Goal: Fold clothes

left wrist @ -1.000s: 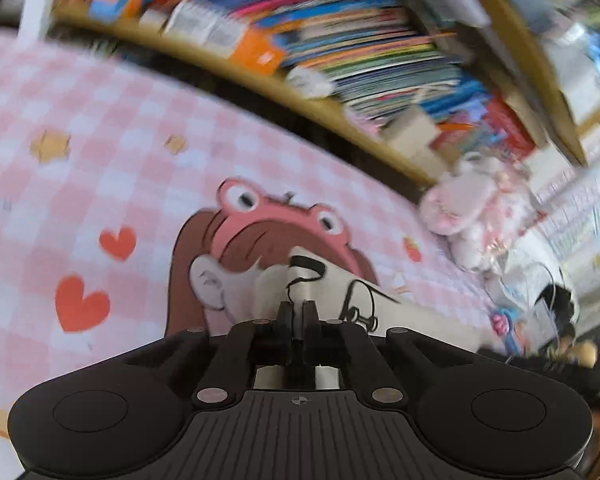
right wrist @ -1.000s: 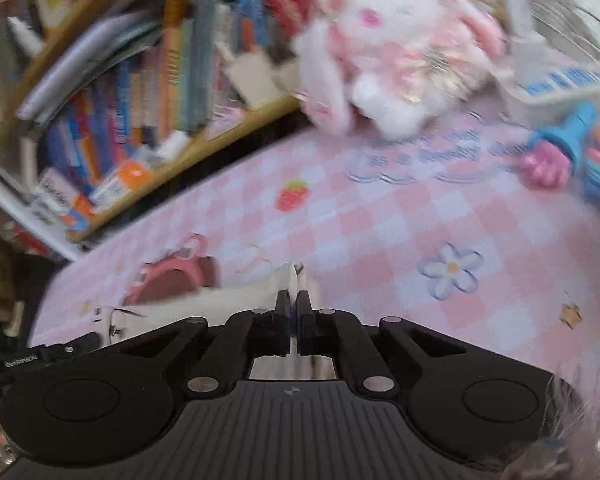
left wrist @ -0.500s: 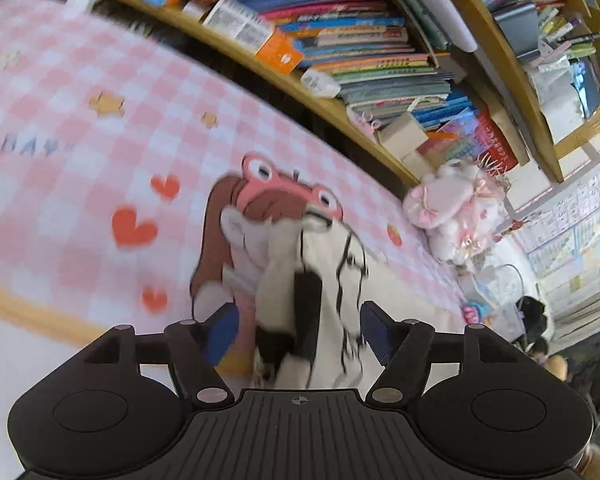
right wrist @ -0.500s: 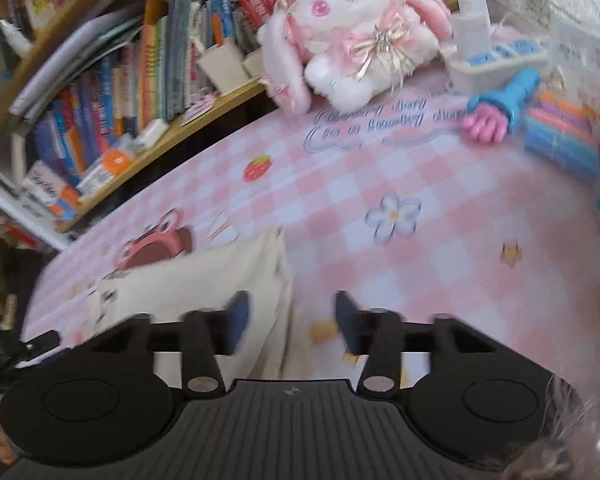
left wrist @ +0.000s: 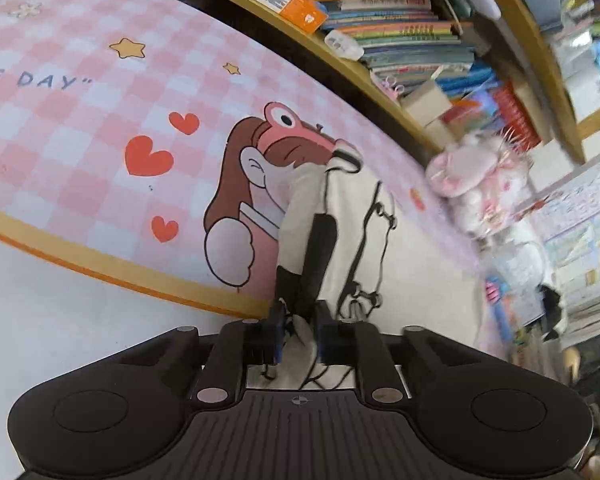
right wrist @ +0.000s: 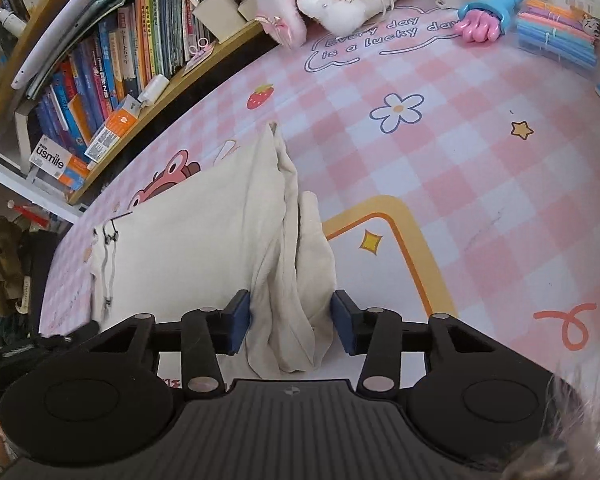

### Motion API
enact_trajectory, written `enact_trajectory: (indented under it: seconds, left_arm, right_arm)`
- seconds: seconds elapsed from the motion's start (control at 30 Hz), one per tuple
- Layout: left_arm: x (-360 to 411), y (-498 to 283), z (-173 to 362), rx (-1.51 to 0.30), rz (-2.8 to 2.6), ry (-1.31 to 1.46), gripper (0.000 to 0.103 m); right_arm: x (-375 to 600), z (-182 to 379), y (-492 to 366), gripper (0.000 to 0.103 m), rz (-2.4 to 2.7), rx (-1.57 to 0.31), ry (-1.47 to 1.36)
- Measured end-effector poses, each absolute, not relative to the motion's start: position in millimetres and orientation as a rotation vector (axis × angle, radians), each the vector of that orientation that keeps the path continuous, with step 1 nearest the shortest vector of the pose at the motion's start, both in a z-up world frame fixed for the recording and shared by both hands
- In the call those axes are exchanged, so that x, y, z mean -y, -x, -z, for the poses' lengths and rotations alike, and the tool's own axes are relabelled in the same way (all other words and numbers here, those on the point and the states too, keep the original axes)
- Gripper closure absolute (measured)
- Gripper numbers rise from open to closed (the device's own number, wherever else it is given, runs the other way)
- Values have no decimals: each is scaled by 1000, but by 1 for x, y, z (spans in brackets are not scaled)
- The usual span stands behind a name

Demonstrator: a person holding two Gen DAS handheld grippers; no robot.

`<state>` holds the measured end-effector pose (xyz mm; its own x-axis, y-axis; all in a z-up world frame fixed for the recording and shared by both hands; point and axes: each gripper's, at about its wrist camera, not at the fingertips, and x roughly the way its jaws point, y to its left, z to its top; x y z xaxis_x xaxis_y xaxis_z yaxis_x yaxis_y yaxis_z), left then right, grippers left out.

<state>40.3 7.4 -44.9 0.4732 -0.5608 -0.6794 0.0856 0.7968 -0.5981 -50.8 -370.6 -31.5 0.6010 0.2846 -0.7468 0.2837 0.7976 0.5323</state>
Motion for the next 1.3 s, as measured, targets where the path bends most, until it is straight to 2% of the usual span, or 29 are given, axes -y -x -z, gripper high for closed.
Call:
enact_trajectory:
  seconds: [0.03, 0.1, 0.2, 0.27, 0.57, 0.73, 0.8, 0.83, 0.87, 0.9, 0.97, 1.07, 1.13, 1.23, 1.3]
  left_arm:
    - [-6, -40, 42, -1004, 424, 511, 76]
    - [-5, -37, 37, -998, 414, 461, 47]
    - [-13, -30, 33, -973, 381, 456, 38]
    - [-21, -27, 36, -984, 363, 516, 38]
    - [-29, -23, 47, -996, 342, 700, 36]
    - [-2, -42, 47, -996, 376, 682, 37]
    - [12, -46, 45, -1006, 392, 650, 40]
    - [19, -46, 43, -1006, 387, 614, 43]
    - [25, -44, 41, -1013, 378, 576, 61]
    - [29, -42, 38, -1012, 371, 544, 72]
    - [30, -32, 25, -956, 378, 524, 82]
    - [33, -20, 14, -921, 398, 472, 82]
    - [30, -22, 22, -959, 385, 482, 81]
    - [18, -27, 32, -1002, 378, 570, 70]
    - [15, -29, 36, -1015, 382, 590, 61]
  right_arm:
    - [370, 31, 51, 62, -2, -947, -668]
    - [371, 31, 52, 62, -7, -949, -667]
    - [376, 32, 55, 58, -11, -947, -688]
    - [378, 31, 58, 54, -11, -938, -701]
    - [387, 35, 58, 54, -41, -941, -786]
    - [385, 36, 40, 55, -46, -938, -791]
    - [381, 35, 32, 55, -42, -943, -772]
    - [378, 34, 29, 58, -38, -949, -746]
    - [374, 33, 25, 65, -35, -955, -719]
    - [370, 32, 23, 76, -40, -962, -692]
    - [363, 25, 24, 85, -60, -936, -638]
    - [353, 4, 38, 87, -130, -810, -509]
    - [352, 3, 42, 87, -138, -813, -489]
    - [356, 15, 42, 87, -104, -871, -508]
    - [361, 21, 42, 83, -89, -883, -556]
